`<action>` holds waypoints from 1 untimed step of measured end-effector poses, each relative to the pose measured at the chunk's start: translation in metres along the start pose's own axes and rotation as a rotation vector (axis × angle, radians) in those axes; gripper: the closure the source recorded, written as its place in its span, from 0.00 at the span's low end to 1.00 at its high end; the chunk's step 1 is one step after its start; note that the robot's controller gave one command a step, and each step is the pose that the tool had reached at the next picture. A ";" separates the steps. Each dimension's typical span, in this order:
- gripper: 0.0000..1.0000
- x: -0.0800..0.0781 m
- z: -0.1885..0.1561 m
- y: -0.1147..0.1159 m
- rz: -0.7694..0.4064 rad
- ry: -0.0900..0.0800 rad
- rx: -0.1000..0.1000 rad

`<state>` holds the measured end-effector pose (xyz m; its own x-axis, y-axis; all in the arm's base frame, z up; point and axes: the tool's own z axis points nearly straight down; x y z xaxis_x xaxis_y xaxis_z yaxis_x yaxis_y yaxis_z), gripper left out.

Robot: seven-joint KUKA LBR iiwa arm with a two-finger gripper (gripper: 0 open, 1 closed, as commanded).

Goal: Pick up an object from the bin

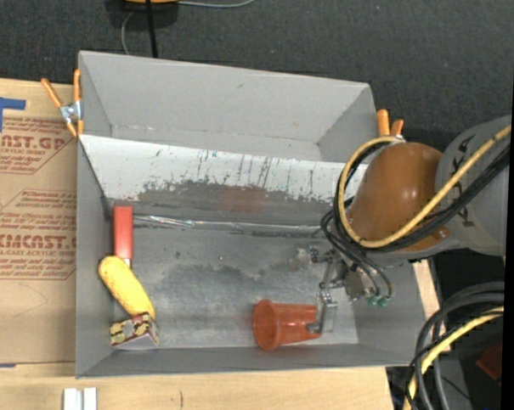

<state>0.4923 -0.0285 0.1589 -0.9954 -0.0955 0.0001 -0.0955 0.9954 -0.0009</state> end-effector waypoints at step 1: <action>0.00 0.000 0.025 0.001 -0.149 -0.005 0.001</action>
Offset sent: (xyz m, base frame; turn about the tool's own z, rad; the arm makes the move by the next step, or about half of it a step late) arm -0.0121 0.0028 -0.0889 -0.1452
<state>0.4920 -0.0272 0.1340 -0.9703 -0.2419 -0.0042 -0.2419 0.9703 -0.0025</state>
